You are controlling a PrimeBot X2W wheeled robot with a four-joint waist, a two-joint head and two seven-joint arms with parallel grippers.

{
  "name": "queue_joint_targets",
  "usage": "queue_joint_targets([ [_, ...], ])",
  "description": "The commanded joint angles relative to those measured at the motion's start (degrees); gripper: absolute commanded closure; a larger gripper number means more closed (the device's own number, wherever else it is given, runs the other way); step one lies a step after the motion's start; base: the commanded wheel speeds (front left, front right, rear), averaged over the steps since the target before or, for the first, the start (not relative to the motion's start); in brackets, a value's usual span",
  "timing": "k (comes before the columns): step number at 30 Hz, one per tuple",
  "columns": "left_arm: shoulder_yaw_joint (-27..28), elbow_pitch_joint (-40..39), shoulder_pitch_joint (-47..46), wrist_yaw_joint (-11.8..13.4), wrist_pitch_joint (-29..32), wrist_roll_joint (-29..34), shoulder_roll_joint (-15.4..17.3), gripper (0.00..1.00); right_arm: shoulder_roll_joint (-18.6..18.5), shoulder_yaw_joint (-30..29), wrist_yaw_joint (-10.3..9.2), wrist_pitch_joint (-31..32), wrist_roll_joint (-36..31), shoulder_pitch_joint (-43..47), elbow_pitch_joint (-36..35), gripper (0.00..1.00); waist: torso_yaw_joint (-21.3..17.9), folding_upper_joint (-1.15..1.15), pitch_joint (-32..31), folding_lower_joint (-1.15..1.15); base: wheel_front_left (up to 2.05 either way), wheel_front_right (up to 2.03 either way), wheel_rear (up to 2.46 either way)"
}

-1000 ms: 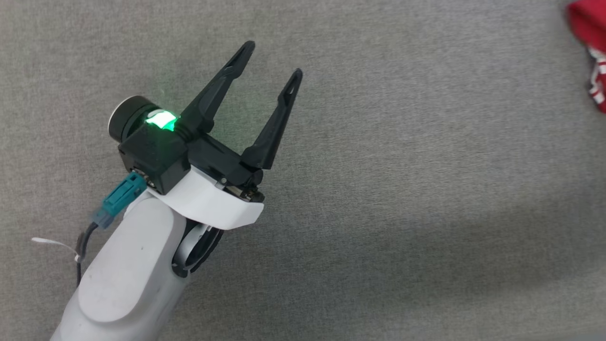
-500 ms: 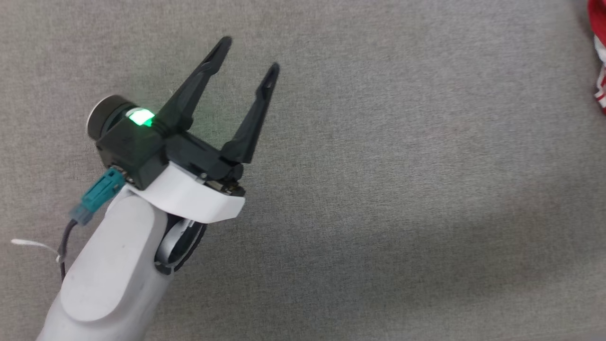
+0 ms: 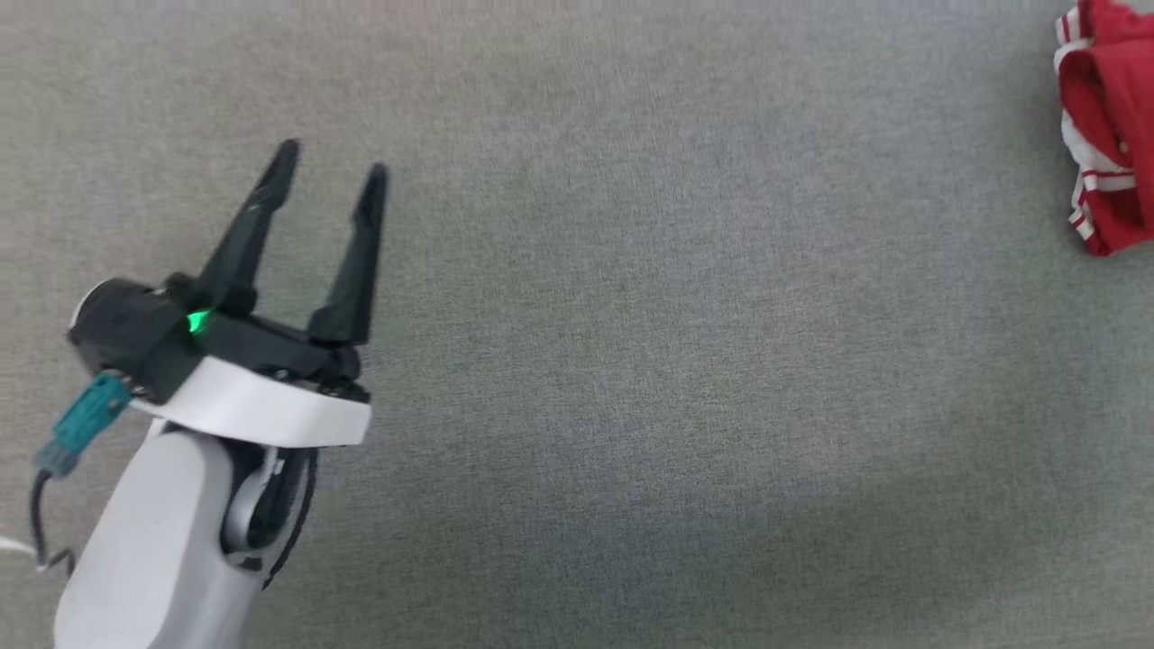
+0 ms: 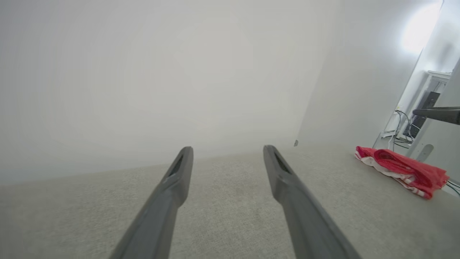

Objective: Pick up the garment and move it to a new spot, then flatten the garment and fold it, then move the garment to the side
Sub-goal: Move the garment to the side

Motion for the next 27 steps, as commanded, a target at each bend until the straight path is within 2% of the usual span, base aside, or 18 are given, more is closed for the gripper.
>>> queue_joint_targets([
  [1, 1.7, 0.06, 1.54, -0.09, -0.29, -0.45, -0.45, 0.0, 1.02, 0.76, -0.1, -1.32, 1.71, 1.66, -1.33, 0.0, 0.46, 0.0, -1.59, 0.0, 0.0, 0.0, 0.0],
  [7, 7.77, 0.23, 5.19, -0.09, -0.29, 0.61, -2.1, 0.0, 4.16, 4.08, -0.1, -6.82, 5.6, 7.41, -6.63, 0.0, 1.67, 0.0, -4.45, 0.0, 0.0, 0.0, 0.0],
  [14, 11.95, -0.95, 9.14, -0.09, -0.29, 2.79, -4.14, 0.0, 7.01, 6.18, -0.1, -11.37, 7.7, 14.68, -11.75, 0.0, 3.22, 0.0, -7.34, 0.0, 0.0, 0.0, 0.0],
  [24, 16.98, -1.02, 18.03, -0.09, -0.29, 6.56, -6.79, 0.0, 10.39, 6.23, -0.1, -16.8, 9.51, 27.64, -16.44, 0.0, 6.34, 0.0, -12.9, 0.0, 0.0, 0.0, 0.0],
  [27, 17.64, -1.08, 20.68, -0.09, -0.29, 6.86, -7.3, 0.0, 10.44, 5.76, -0.1, -18.36, 10.03, 31.11, -17.27, 0.0, 7.29, 0.0, -14.54, 0.0, 0.0, 0.0, 0.0],
])
